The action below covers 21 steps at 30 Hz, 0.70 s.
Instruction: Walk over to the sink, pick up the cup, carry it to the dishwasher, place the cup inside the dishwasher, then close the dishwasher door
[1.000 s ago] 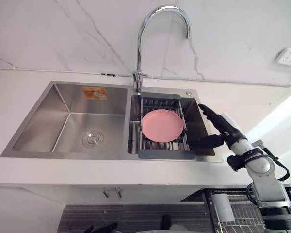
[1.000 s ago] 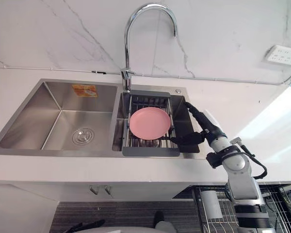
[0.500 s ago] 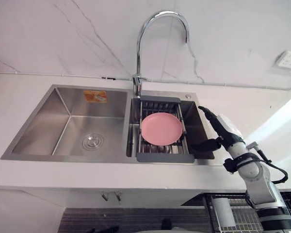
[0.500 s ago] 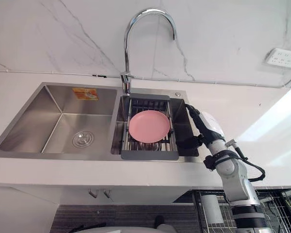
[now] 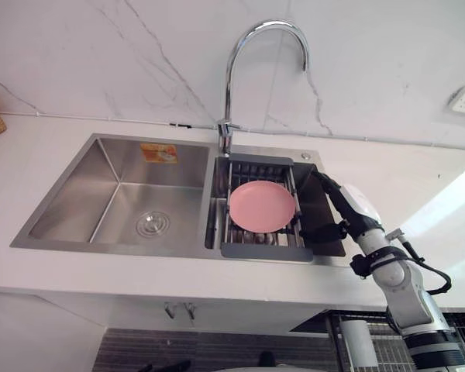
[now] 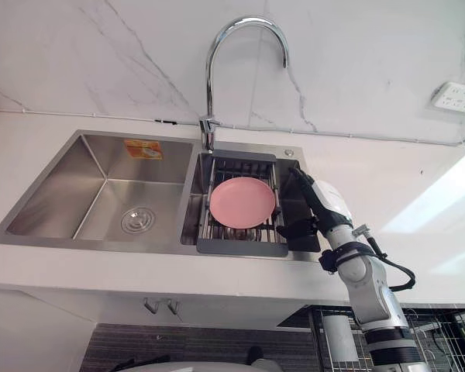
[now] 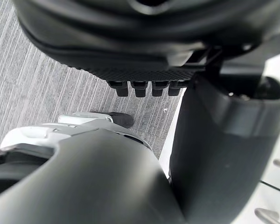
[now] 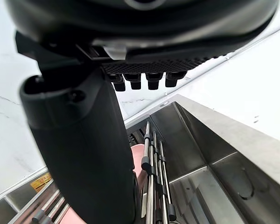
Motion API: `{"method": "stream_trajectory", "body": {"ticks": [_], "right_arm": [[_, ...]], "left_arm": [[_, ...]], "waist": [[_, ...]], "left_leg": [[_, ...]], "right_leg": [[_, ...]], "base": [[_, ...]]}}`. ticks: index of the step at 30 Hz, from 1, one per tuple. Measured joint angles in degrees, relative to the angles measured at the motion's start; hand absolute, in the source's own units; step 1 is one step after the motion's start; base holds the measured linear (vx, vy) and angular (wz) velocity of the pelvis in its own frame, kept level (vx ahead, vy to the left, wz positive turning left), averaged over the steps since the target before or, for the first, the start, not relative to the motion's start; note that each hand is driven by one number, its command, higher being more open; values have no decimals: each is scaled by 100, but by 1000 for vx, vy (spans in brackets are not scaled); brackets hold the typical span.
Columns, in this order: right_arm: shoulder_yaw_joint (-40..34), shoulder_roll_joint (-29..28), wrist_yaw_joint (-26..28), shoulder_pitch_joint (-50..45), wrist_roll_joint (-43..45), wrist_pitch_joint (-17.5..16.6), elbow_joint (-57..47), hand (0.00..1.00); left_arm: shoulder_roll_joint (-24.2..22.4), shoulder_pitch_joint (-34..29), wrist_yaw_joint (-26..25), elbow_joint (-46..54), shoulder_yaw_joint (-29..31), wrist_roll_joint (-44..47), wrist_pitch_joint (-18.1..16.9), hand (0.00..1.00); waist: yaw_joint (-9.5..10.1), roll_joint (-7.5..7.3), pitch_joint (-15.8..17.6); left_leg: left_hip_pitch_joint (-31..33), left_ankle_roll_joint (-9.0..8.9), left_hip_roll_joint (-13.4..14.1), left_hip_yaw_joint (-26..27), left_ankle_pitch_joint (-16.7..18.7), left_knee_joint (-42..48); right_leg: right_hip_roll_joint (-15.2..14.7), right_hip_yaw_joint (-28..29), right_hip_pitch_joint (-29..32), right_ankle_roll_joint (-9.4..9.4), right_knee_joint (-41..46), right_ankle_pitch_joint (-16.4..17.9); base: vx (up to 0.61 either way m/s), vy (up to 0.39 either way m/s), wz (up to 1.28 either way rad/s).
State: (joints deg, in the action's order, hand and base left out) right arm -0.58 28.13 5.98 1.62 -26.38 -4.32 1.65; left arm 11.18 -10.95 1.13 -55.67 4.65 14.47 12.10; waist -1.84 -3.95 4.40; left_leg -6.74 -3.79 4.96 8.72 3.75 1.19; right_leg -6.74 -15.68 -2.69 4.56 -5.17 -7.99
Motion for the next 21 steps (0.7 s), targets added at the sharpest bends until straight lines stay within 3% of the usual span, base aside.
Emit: {"method": "stream_trajectory", "body": {"ticks": [16,21], "right_arm": [[491,-366,-112,279,-82,298,405,100],[725,-374,-436,450,-783,294,700,100]], "left_arm": [[-42,-2,-126,72,-1,-4,-14,100],[-99,-4,-371,106,-1,3,-188,100]], "waist": [[121,32,26],[244,64,66]], "left_leg": [[-17,0,1,-30,-1,0],[-15,0,1,-56,-2,0]], "right_leg": [[0,-36,-18,3,-1,7],[-2,-51,-20,6,-1,10]], "base": [[-13,-2,0],[-1,0,1]]}}
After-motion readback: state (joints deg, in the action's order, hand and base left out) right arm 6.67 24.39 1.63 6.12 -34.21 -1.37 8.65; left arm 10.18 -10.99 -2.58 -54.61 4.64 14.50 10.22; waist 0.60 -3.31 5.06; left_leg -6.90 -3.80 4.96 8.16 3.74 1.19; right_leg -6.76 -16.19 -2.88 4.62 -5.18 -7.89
